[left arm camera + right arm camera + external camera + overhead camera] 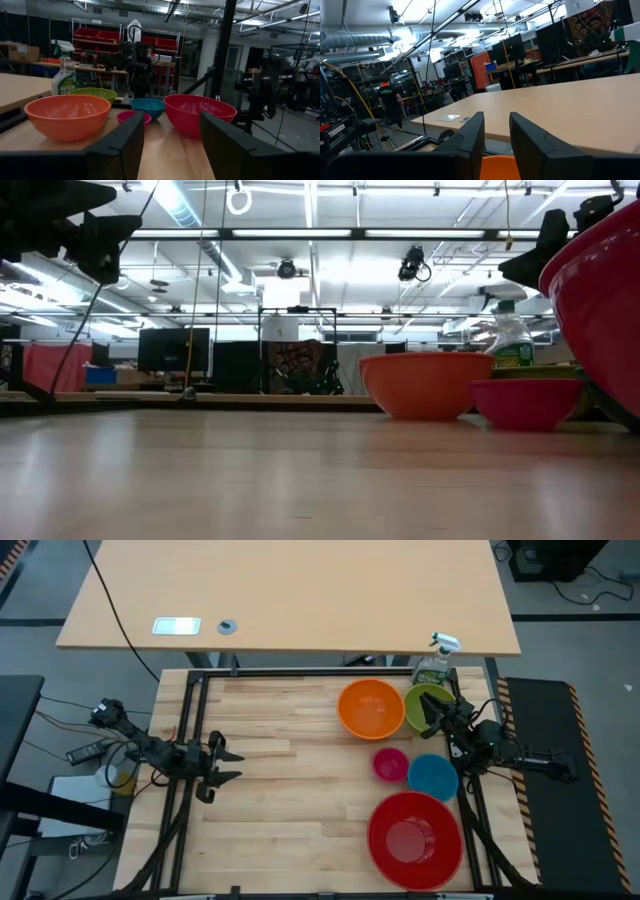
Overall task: Nest bowls inside each other
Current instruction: Stack the orange bowl on the red bowl
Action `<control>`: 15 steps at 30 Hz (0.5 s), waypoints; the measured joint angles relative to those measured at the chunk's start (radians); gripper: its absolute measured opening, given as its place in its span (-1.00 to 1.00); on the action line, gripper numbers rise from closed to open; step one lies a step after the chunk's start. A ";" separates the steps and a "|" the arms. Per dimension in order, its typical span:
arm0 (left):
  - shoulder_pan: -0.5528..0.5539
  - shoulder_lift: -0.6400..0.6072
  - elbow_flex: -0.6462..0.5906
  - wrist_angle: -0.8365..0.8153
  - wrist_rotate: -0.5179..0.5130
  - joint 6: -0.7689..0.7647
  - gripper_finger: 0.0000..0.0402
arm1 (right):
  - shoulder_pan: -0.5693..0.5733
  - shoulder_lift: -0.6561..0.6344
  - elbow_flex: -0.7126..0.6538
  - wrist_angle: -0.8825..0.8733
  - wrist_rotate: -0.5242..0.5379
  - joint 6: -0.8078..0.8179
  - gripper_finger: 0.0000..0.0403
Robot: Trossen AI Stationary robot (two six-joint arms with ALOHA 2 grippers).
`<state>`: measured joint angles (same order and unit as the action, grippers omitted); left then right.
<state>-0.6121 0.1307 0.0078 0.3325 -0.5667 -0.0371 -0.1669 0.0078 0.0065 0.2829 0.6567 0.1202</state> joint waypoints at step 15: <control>0.000 0.000 0.000 0.023 0.000 -0.075 -0.04 | 0.000 0.000 0.000 0.005 0.000 0.018 -0.50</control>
<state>-0.6120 0.1308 0.0078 0.3558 -0.5663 -0.1120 -0.1669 0.0082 0.0067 0.2875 0.6567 0.1383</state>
